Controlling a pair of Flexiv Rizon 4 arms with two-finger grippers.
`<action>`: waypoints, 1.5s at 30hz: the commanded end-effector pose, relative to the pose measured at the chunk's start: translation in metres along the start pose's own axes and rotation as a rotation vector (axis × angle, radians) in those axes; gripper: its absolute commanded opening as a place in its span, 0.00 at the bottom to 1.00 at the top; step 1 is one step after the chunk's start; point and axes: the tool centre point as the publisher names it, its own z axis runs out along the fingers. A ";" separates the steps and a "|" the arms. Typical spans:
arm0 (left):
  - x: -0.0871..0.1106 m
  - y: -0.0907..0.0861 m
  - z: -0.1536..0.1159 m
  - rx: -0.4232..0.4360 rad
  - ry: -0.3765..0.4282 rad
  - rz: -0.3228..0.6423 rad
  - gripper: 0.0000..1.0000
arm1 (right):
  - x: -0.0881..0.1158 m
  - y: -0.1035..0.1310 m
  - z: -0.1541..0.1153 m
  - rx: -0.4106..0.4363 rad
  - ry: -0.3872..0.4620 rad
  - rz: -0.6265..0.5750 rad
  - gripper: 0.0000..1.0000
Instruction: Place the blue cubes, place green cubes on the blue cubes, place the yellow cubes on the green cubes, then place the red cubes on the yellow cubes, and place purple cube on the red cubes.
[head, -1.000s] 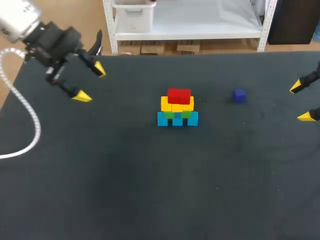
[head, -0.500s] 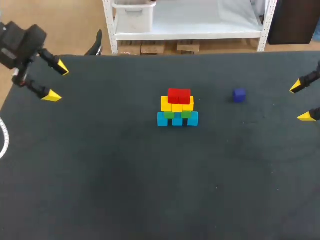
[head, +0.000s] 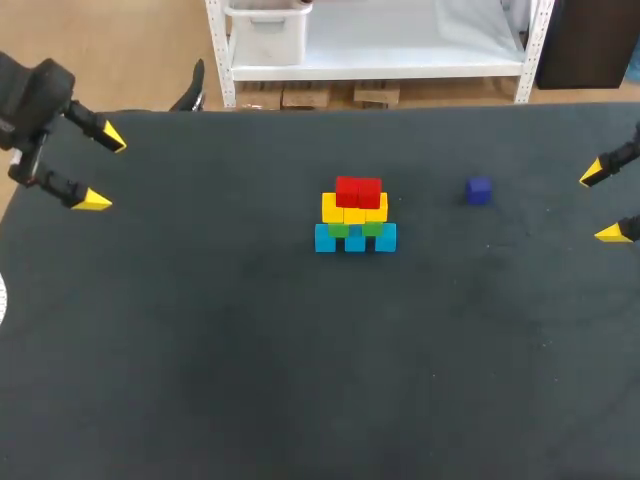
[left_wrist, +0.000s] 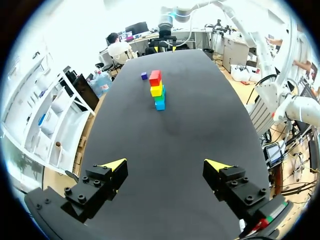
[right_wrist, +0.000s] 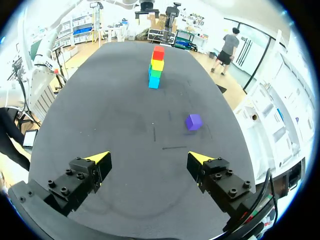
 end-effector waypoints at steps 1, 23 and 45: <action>0.000 0.000 0.000 -0.002 0.000 0.001 1.00 | -0.015 -0.010 0.020 -0.001 0.004 -0.025 1.00; 0.000 0.000 0.000 -0.002 0.000 0.001 1.00 | -0.047 -0.131 0.110 -0.046 0.008 -0.095 1.00; 0.000 0.000 0.000 -0.002 0.000 0.001 1.00 | -0.024 -0.131 0.143 -0.060 -0.024 -0.054 1.00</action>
